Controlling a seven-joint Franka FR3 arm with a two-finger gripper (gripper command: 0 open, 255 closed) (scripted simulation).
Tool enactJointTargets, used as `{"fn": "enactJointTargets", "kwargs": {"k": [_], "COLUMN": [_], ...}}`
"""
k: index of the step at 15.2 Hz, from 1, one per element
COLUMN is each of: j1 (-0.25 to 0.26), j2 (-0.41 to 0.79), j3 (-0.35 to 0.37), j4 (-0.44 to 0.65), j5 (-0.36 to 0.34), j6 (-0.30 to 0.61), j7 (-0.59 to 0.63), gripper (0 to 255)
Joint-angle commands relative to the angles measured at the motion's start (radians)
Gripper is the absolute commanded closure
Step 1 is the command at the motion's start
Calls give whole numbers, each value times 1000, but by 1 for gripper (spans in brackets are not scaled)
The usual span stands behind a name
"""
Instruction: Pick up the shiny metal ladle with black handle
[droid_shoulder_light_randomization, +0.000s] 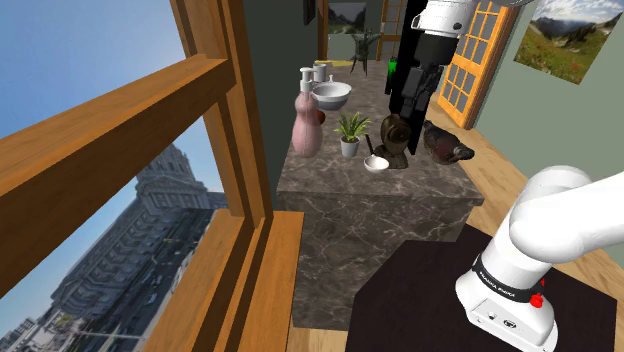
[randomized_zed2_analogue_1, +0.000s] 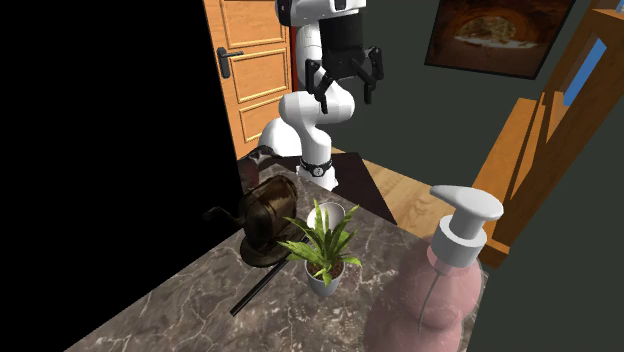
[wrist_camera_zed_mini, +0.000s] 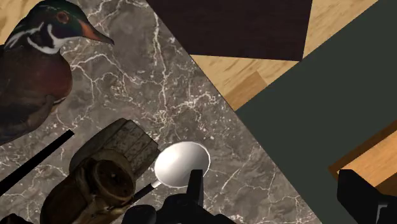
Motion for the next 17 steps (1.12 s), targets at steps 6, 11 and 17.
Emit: {"fn": "enactJointTargets", "kwargs": {"k": [6, 11, 17], "j1": [-54, -107, -163], "j2": [195, 391, 621], "j3": [42, 67, 72], "j4": [52, 131, 253], "j5": [-18, -53, -106], "j6": [103, 176, 225], "j7": [138, 280, 450], "gripper": [0, 0, 0]}}
